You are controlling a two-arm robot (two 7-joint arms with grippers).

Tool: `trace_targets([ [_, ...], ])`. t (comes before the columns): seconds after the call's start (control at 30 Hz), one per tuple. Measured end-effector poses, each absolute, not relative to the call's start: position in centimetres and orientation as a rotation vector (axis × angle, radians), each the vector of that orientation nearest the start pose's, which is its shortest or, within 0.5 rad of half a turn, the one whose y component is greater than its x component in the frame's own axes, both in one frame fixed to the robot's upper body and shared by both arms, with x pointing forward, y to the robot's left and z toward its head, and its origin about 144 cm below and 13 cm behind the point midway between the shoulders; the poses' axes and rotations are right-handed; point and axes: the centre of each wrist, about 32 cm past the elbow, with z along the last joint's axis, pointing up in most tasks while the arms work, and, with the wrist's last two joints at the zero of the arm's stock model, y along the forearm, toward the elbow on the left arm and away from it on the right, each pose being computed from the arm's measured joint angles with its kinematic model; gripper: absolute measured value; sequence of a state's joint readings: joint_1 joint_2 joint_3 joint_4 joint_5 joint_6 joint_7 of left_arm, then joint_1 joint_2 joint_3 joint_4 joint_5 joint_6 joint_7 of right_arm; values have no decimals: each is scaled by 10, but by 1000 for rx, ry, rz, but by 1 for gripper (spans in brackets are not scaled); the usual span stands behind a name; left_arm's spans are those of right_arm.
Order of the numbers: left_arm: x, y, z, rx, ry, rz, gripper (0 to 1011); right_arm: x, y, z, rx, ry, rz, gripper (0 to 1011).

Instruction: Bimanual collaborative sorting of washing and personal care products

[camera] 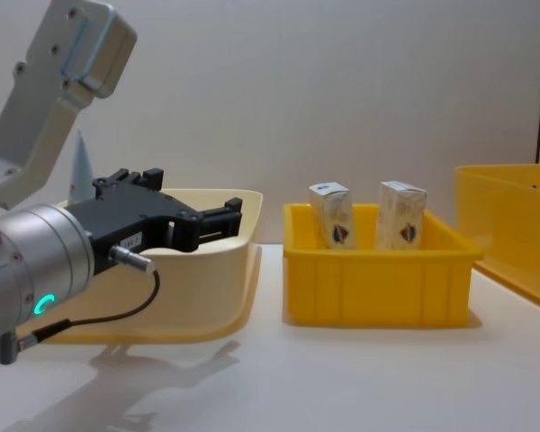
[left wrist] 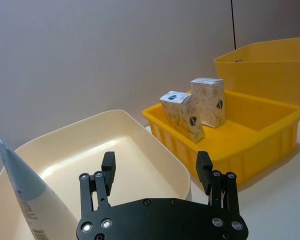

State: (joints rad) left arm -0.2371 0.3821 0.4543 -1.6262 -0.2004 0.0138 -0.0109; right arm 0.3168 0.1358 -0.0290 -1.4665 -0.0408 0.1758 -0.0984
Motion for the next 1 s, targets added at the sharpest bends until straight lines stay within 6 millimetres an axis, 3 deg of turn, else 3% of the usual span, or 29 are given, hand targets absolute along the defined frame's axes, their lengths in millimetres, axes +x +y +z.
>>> trace_targets([
  [0.17, 492, 198, 1204, 61, -268, 1124, 1003, 544, -260, 1224, -123, -161, -1687, 612],
  [0.37, 492, 198, 1204, 61, -268, 1124, 1003, 545, -258, 1222, -137, -150, -1689, 838],
  [0.53, 492, 198, 1204, 61, -268, 1124, 1004, 545, -256, 1221, -144, -144, -1690, 953],
  [0.63, 492, 198, 1204, 61, -268, 1124, 1003, 545, -256, 1220, -147, -142, -1690, 1001],
  [1.0, 492, 198, 1204, 61, -268, 1124, 1003, 544, -256, 1221, -119, -168, -1684, 1001],
])
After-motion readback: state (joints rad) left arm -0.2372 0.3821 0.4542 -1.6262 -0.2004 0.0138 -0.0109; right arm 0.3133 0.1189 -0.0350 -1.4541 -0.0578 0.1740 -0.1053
